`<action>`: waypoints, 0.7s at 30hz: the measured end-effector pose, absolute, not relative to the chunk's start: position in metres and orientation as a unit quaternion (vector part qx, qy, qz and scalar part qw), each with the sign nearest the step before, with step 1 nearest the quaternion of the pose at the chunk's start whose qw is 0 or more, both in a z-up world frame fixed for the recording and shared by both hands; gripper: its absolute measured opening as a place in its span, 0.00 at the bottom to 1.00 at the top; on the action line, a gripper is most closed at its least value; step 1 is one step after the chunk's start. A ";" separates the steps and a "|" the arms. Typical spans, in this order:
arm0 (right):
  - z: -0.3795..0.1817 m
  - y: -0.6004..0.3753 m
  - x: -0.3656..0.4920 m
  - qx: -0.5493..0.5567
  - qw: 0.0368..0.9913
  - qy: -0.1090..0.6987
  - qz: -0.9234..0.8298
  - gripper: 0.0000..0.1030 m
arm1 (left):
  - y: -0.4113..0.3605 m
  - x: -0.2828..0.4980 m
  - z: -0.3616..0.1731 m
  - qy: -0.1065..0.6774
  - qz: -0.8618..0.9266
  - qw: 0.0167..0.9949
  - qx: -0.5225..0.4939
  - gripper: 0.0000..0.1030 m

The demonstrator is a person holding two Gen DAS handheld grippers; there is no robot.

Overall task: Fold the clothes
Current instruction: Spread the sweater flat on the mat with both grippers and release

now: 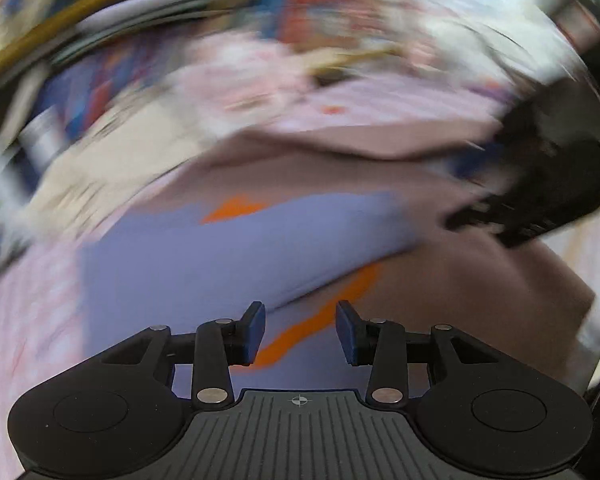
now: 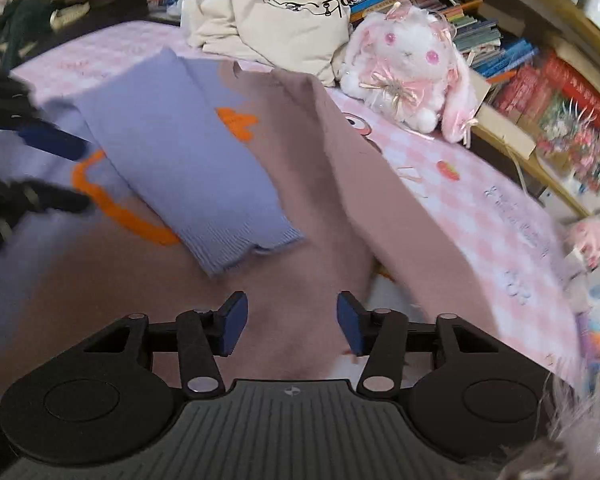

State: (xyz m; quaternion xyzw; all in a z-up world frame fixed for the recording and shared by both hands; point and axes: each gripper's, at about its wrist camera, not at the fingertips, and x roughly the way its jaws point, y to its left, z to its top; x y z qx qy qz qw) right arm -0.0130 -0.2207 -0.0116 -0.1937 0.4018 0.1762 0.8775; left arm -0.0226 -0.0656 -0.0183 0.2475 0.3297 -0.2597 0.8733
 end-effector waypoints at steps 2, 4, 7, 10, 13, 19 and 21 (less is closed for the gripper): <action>-0.011 -0.236 -0.002 -0.164 0.879 0.416 0.164 0.40 | -0.090 -0.022 -0.023 0.319 -0.275 0.863 0.279 0.38; -0.008 -0.251 0.013 -0.130 0.884 0.426 0.141 0.31 | -0.107 -0.019 -0.023 0.319 -0.288 0.860 0.275 0.38; -0.006 -0.260 0.025 -0.118 0.884 0.431 0.138 0.25 | -0.128 -0.017 -0.028 0.317 -0.288 0.859 0.282 0.38; -0.008 -0.264 0.033 -0.136 0.877 0.434 0.153 0.23 | -0.147 -0.014 -0.041 0.317 -0.256 0.858 0.315 0.39; -0.010 -0.269 0.044 -0.165 0.875 0.428 0.157 0.14 | -0.155 -0.010 -0.048 0.314 -0.226 0.862 0.328 0.38; 0.014 -0.332 0.133 -0.163 0.918 0.361 -0.029 0.10 | -0.145 -0.003 -0.048 0.318 -0.179 0.875 0.318 0.28; 0.022 -0.343 0.143 -0.154 0.921 0.354 -0.042 0.10 | -0.130 0.004 -0.044 0.334 -0.164 0.887 0.273 0.13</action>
